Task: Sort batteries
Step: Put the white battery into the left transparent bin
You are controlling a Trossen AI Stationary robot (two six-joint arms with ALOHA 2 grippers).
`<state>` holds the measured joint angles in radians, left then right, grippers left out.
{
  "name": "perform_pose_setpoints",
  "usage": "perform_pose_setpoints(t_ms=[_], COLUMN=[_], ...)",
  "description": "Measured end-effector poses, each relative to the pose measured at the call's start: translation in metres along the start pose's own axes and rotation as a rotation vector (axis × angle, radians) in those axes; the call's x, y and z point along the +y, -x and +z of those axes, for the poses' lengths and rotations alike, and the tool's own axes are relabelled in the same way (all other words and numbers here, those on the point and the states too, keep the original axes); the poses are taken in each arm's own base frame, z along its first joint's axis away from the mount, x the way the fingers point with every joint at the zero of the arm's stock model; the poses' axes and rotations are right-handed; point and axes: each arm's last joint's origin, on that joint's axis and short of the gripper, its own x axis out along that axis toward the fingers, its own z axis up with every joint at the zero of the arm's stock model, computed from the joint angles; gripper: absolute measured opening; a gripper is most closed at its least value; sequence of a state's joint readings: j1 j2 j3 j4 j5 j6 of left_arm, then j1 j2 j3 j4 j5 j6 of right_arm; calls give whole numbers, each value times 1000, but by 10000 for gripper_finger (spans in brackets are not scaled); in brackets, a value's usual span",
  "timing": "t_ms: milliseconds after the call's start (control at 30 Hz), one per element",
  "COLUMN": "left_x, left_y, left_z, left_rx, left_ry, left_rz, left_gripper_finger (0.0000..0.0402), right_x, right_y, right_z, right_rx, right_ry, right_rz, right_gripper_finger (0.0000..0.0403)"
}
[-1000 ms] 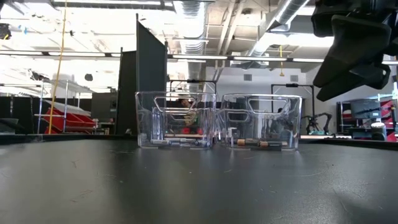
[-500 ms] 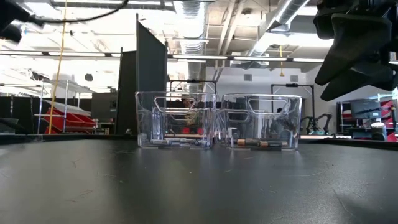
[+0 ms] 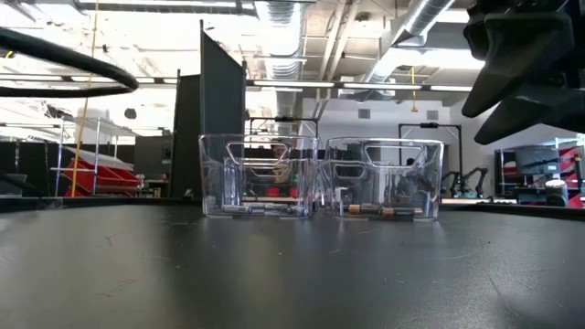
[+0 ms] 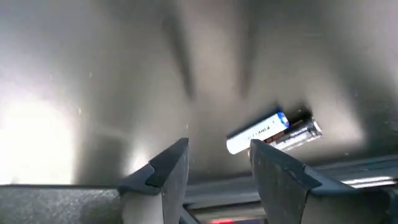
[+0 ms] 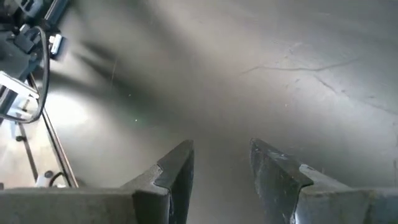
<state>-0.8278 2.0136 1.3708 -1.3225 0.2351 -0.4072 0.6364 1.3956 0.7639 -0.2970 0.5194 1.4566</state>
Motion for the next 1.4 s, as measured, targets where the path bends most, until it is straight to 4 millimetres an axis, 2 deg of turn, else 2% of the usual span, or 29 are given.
perform_pose_setpoints(t_ms=[567, 833, 1133, 1400], left_x=[-27, -26, -20, -10], left_y=[-9, -28, -30, -28], left_z=[-7, -13, -10, -4], left_rx=[-60, -34, -51, -59], left_ry=[-223, -213, -234, -204], left_rz=[54, 76, 124, 111], left_gripper_finger=[164, 164, 162, 112], right_x=[3, 3, 4, 4], right_y=[4, 4, 4, 4], right_z=[-7, -7, -7, -7], right_rx=[17, 16, 16, 15], right_ry=[-51, -56, -57, -54], right_rz=[28, 35, 39, 39], right_gripper_finger=[173, 173, 173, 173])
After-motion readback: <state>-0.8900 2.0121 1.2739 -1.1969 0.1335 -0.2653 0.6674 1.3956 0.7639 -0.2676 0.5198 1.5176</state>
